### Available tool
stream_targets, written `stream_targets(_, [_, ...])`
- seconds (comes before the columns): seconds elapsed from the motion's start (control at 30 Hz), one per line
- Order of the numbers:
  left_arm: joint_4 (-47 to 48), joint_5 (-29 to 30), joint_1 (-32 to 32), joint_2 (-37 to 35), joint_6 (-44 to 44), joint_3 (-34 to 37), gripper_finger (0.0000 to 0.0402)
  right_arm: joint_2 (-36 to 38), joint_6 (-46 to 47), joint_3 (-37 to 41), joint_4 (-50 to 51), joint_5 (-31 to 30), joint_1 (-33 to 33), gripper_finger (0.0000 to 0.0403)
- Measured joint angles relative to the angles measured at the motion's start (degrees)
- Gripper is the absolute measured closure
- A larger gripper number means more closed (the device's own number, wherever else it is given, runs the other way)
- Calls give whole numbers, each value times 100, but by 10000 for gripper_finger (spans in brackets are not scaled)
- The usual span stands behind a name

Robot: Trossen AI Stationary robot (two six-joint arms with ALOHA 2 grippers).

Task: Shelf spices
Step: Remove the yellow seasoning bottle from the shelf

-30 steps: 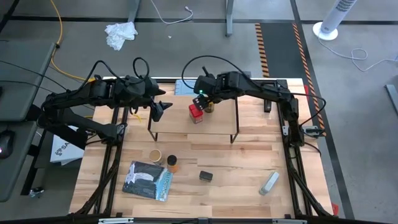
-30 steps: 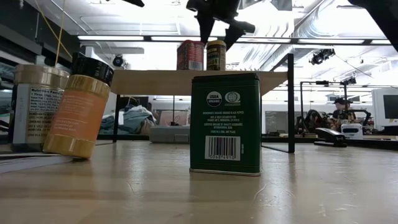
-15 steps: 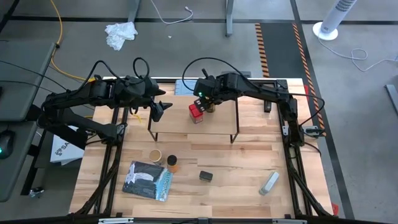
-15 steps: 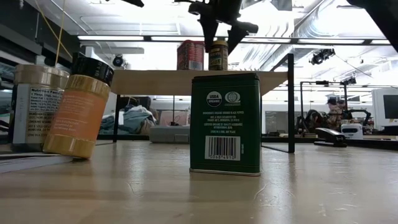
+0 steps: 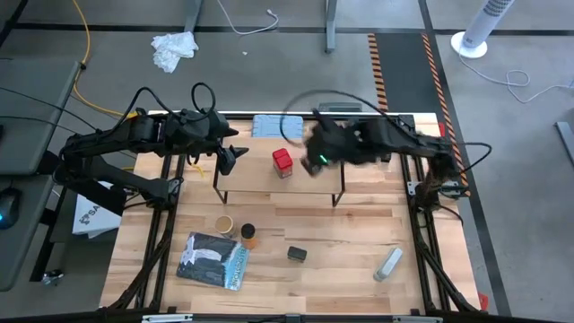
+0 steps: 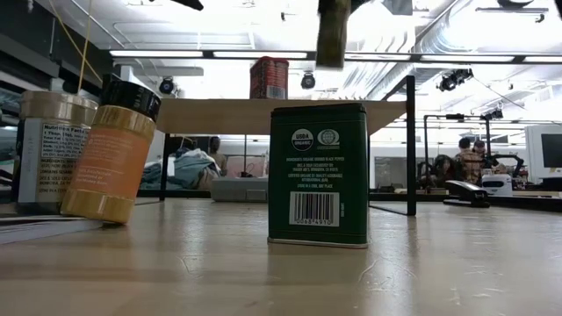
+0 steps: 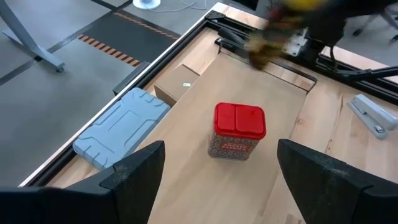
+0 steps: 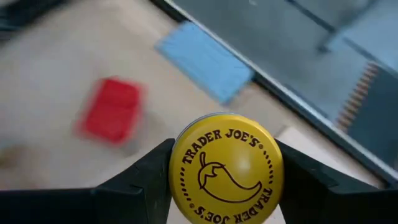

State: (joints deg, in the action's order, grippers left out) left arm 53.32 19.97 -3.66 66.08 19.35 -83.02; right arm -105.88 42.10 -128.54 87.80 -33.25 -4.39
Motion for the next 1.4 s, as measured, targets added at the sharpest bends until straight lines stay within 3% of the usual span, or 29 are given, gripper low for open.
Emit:
stream_targets(0.2, [2,14,-1,0,1,0,94,120,648,-6,-56,35,-1773,193])
stream_targets(0.37, [0,-16,0,0,73,0,94,-543,2144,6,253,116,-3149,193])
stream_targets(0.47, [2,-16,0,1,145,0,94,-970,2801,252,174,275,-3584,193])
stream_targets(0.73, [-57,-79,1,2,160,1,94,-1083,4806,2408,122,1052,-3630,193])
stream_targets(0.9, [-59,-203,2,2,187,2,94,-846,4894,3509,-1294,1330,-3480,193])
stream_targets(1.0, [-59,-228,2,2,310,0,94,-713,4901,3879,-1872,1128,-3428,193])
stream_targets(1.1, [-60,-272,2,2,316,1,94,-688,4914,3956,-1788,722,-3403,193])
stream_targets(1.23, [-61,-285,2,2,313,1,94,-689,4769,3938,-1801,866,-3277,191])
stream_targets(1.3, [-61,-284,2,2,315,0,94,-689,4595,3897,-1824,1061,-3234,155])
stream_targets(1.4, [-61,-278,2,2,310,0,94,-689,4108,3736,-1796,1407,-3196,72])
